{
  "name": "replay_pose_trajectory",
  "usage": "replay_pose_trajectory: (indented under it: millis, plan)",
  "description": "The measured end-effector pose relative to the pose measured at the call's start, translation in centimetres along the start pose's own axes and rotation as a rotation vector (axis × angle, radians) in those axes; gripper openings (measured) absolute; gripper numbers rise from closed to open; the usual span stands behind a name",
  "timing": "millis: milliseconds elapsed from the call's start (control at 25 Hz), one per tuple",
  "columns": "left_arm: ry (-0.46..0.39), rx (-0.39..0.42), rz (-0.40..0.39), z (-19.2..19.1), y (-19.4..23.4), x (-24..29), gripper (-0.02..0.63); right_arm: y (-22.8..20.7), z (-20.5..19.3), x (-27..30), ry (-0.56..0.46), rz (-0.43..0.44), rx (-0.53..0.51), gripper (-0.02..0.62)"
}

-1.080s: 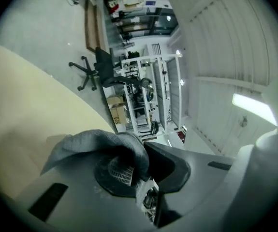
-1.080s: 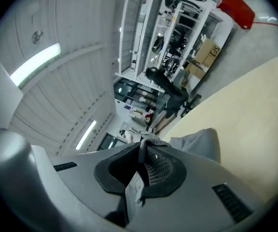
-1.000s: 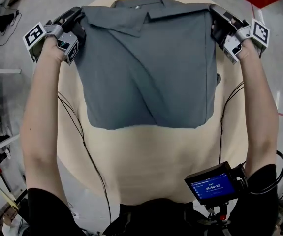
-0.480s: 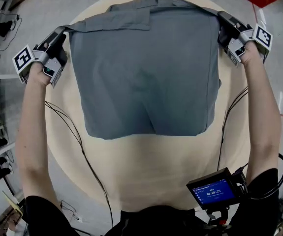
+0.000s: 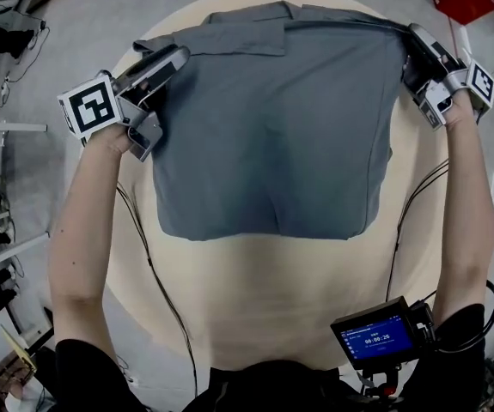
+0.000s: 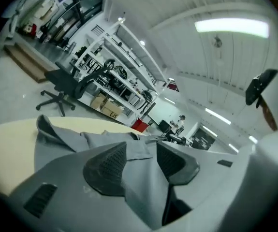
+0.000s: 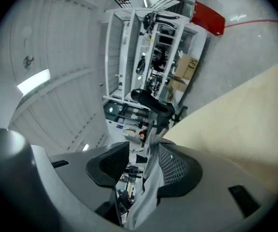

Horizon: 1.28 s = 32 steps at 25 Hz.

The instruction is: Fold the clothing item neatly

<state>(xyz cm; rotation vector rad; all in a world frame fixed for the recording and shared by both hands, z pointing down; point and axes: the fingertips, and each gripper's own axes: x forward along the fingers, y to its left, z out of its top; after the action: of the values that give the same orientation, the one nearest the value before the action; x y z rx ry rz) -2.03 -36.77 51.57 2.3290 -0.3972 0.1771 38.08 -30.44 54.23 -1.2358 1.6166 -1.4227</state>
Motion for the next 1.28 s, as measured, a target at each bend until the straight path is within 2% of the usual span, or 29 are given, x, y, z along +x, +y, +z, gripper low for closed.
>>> replay_pose_trajectory:
  millis: [80,200,280,400,480,640,760,800,880,960,1080,1200,1280]
  plan:
    - [0.022,-0.05,-0.004,-1.3,0.1,1.1,0.192,-1.2,-0.1,-1.0,0.038,-0.065,-0.007,0.173]
    - [0.094,-0.054,-0.024,-2.8,-0.1,3.0,0.192,-2.2,1.7,-2.2,-0.032,-0.167,-0.15,0.173]
    - [0.171,-0.034,0.001,-4.2,0.9,4.4,0.192,-1.7,0.8,-3.1,-0.035,-0.19,-0.262,0.173]
    - [0.256,0.004,0.113,-4.2,3.9,6.5,0.192,0.9,-6.2,-2.7,0.129,-0.113,-0.378,0.173]
    - [0.32,0.064,0.155,-3.8,4.5,8.1,0.192,2.5,-8.4,-2.7,0.194,-0.059,-0.408,0.173]
    - [0.492,0.155,0.078,-5.8,1.7,8.9,0.187,4.8,-10.8,-3.7,0.274,0.034,-0.422,0.173]
    - [0.669,0.294,0.081,-8.7,1.4,8.1,0.139,5.2,-12.0,-4.7,0.312,0.057,-0.44,0.173]
    - [0.704,0.323,0.089,-9.2,1.6,8.2,0.135,5.1,-12.1,-5.0,0.313,0.057,-0.442,0.173]
    - [0.707,0.334,0.113,-9.1,2.2,9.1,0.133,4.8,-12.2,-5.5,0.307,0.051,-0.447,0.173]
    - [0.67,0.346,0.156,-7.9,3.3,10.1,0.133,4.4,-12.7,-5.9,0.306,0.043,-0.448,0.173]
    - [0.626,0.411,0.256,-5.6,5.6,10.9,0.133,3.7,-13.4,-7.0,0.307,0.033,-0.428,0.173]
    - [0.504,0.462,0.382,-0.7,8.2,11.7,0.133,3.3,-13.5,-8.2,0.304,0.026,-0.422,0.173]
    - [0.451,0.493,0.439,1.9,9.2,11.6,0.133,3.3,-13.6,-8.6,0.302,0.031,-0.414,0.173]
